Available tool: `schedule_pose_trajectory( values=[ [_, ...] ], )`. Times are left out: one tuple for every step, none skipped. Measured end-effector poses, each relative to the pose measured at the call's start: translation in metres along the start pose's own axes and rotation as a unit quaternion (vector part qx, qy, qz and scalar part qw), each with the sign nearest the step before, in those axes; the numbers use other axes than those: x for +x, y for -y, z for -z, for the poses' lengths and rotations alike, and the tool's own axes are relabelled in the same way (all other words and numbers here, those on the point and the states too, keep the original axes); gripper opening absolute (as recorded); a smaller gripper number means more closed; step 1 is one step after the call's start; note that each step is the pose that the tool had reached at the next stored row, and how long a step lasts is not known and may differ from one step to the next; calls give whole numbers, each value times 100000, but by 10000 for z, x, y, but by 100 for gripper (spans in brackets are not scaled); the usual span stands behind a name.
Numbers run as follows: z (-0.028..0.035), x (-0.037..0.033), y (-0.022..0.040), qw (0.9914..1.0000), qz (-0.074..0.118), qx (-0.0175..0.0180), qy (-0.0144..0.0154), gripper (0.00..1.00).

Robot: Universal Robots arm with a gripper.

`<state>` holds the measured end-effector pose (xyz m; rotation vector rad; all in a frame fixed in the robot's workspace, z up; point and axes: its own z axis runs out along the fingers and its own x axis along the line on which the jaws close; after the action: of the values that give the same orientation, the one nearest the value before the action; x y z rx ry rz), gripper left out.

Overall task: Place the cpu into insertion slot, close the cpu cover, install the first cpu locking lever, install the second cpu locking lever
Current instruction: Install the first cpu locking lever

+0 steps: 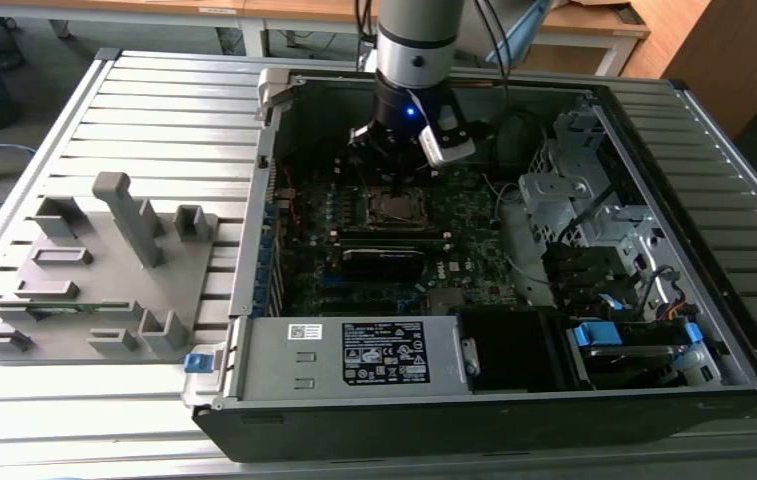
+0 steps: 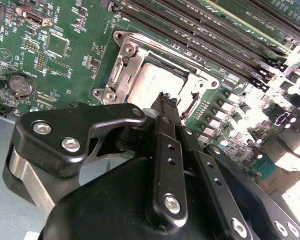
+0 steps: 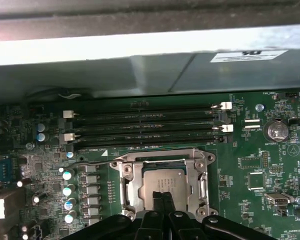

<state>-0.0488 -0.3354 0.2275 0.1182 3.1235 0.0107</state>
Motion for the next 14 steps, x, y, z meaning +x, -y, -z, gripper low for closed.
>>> schedule_pose_trajectory(
  values=[
    [0,4,0,100000,3,-3,17,11],
    [0,4,0,100000,5,-7,20,11],
    [3,4,1,100000,5,-1,19,11],
    [10,4,1,100000,6,5,17,11],
    [20,4,1,100000,6,-2,19,11],
    [29,4,0,100000,4,-4,22,11],
    [39,4,0,100000,3,-3,21,11],
    [48,4,0,100000,3,-2,22,11],
    [56,3,0,100000,3,-8,23,11],
    [64,3,0,100000,4,-7,24,11],
    [70,3,0,100000,4,-7,23,11],
    [74,3,0,100000,3,-8,23,11],
    [74,3,0,100000,3,-19,30,11],
    [74,3,-1,100000,3,-25,32,11]
  ],
)
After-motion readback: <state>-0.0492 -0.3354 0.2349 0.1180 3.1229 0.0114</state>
